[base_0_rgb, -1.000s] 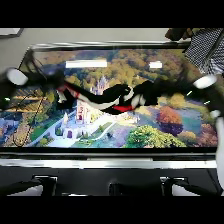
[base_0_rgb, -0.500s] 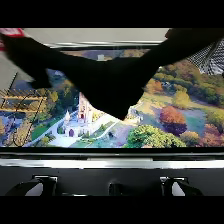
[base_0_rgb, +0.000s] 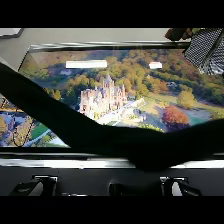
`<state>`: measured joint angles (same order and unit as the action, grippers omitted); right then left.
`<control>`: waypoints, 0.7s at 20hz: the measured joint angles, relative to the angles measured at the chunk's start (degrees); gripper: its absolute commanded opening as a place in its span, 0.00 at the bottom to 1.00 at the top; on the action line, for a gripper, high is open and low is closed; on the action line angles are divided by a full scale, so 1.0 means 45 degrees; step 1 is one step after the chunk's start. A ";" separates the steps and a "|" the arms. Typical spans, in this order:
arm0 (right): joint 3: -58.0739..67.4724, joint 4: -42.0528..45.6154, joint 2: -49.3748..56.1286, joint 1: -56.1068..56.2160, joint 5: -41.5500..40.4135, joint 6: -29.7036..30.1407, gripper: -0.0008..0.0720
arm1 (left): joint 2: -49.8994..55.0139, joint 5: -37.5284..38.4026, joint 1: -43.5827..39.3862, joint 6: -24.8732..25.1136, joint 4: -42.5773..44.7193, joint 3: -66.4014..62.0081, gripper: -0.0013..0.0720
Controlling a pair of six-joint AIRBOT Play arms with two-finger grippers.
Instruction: Fold the clothes and pants, and hang the long-sleeved shirts on hangers.
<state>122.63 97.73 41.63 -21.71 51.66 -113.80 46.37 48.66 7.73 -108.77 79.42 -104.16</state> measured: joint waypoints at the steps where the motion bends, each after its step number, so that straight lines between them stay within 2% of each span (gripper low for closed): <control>1: -0.0005 0.0068 0.0442 0.0000 0.0160 -0.0170 0.08 | 0.0253 -0.0233 0.0000 -0.0063 -0.0039 0.0073 0.05; 3: -0.0039 0.0010 0.1593 0.0000 0.0427 -0.0389 0.08 | 0.1146 -0.0573 0.0000 0.0068 -0.0403 0.0233 0.05; 5: -0.0180 -0.0481 0.3031 0.0005 0.0563 -0.0418 0.08 | 0.2419 -0.0952 -0.0063 0.0665 -0.1117 0.0321 0.05; 9: -0.0588 -0.2691 0.6222 0.0039 0.0418 -0.0068 0.08 | 0.5756 -0.1413 -0.0549 0.2098 -0.2453 0.0403 0.05; 14: -0.1103 -0.5037 0.9738 0.0918 0.0097 0.0860 0.08 | 0.9301 -0.1569 -0.1069 0.2671 -0.3031 0.0413 0.05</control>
<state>117.67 75.07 85.45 -17.58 52.10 -109.93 88.23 41.60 2.92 -96.75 65.78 -102.30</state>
